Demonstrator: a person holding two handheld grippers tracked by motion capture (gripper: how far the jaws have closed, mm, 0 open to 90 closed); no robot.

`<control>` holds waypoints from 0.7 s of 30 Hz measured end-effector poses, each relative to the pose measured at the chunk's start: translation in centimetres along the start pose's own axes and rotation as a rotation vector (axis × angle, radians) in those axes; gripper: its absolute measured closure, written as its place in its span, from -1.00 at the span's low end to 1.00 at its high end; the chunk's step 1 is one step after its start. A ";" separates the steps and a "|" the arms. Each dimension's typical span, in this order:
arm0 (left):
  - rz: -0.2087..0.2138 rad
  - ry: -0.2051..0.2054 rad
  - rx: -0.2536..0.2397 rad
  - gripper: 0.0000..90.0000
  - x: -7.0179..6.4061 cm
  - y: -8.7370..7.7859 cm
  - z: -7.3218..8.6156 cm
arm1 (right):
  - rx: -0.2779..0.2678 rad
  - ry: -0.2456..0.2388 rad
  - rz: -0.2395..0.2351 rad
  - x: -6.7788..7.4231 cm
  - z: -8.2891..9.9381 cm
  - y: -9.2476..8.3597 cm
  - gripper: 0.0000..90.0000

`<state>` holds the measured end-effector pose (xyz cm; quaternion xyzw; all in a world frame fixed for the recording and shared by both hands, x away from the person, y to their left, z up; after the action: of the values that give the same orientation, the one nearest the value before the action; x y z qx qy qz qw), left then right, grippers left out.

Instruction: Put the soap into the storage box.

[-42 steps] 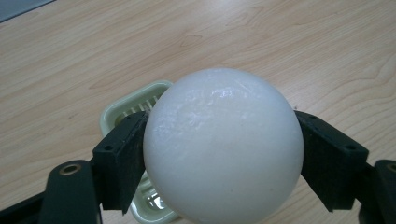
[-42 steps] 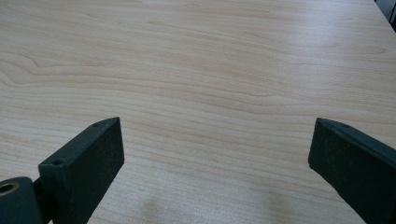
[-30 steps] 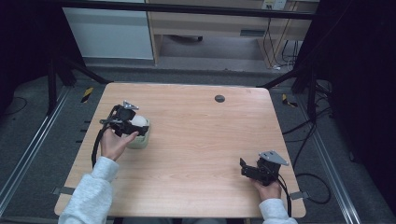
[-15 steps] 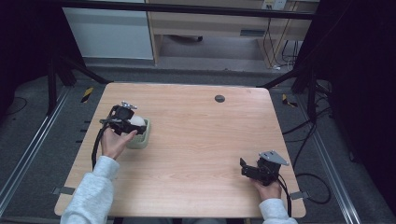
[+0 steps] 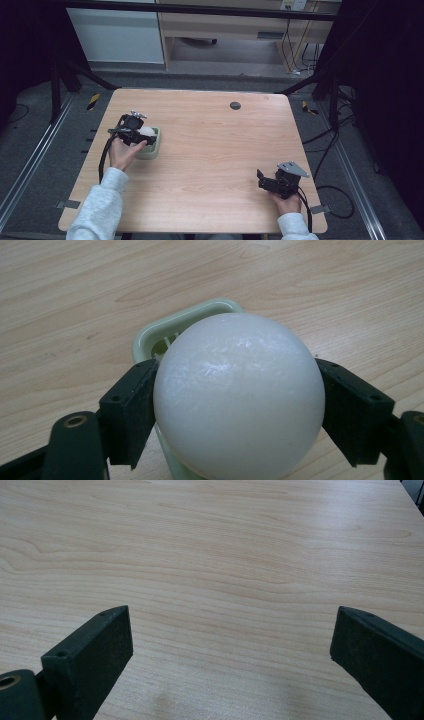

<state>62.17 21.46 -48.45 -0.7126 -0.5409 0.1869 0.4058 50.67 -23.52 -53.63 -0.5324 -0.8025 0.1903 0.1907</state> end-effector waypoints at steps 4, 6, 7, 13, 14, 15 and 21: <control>0.003 -0.002 0.005 -0.50 -0.1 0.3 0.2 | 0.002 0.002 -0.004 0.1 0.0 0.0 -0.91; 0.005 -0.004 0.012 -0.50 -0.1 0.5 0.3 | 0.002 0.000 -0.003 0.0 0.0 0.0 -0.91; 0.005 -0.004 0.012 -0.50 -0.1 0.5 0.3 | 0.002 0.000 -0.003 0.0 0.0 0.0 -0.91; 0.005 -0.007 0.027 -0.50 0.1 1.1 0.6 | 0.001 0.002 -0.001 0.0 0.0 0.0 -0.91; 0.005 -0.010 0.027 -0.50 0.1 1.2 0.7 | 0.002 0.002 -0.002 0.0 0.0 0.0 -0.91; 0.007 -0.007 0.033 -0.50 0.1 1.3 0.8 | 0.003 0.003 -0.003 0.1 0.0 0.0 -0.91; 0.011 -0.008 0.042 -0.50 0.1 1.6 1.1 | 0.003 0.004 -0.004 0.1 0.0 0.0 -0.91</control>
<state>62.38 21.80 -50.35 -0.7061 -0.5348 0.2031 0.4173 50.62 -23.46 -53.65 -0.5307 -0.8030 0.1902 0.1935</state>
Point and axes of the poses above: each handheld gripper's, and its own axes: y roughly forward along the jaws, z roughly out of its underside, x roughly to its left, the point moved 7 cm from there along y, roughly forward along the jaws, and after that the axes turned 9 degrees about -z, right-handed, at the moved point
